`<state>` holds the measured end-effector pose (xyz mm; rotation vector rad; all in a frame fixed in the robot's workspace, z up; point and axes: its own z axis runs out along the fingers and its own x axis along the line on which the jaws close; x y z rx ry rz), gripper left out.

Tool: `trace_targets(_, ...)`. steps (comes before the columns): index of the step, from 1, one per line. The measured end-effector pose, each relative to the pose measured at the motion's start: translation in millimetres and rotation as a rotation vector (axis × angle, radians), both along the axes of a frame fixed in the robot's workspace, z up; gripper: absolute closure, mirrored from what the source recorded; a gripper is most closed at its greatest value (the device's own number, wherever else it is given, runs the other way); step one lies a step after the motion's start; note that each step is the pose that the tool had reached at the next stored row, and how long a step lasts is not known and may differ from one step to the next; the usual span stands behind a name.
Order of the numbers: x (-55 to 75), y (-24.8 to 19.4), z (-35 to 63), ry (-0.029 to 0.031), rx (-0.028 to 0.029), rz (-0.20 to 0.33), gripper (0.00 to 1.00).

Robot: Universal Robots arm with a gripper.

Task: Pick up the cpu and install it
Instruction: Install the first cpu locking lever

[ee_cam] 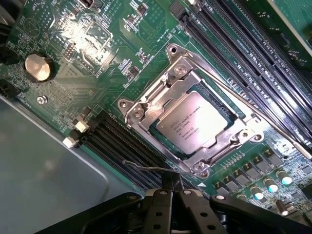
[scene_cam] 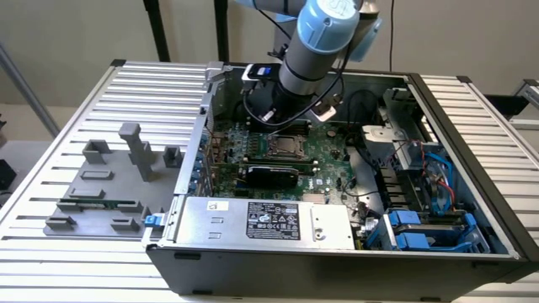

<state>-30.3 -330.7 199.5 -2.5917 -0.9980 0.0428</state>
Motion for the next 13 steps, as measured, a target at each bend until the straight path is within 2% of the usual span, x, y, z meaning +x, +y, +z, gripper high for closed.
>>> trace_targets(4, 2.5, 0.1, -0.1, 0.0007, -0.0045, 0.001, 0.89)
trace_targets(13, 1.3, 0.5, 2.0, 0.0010, -0.0052, 0.001, 0.89)
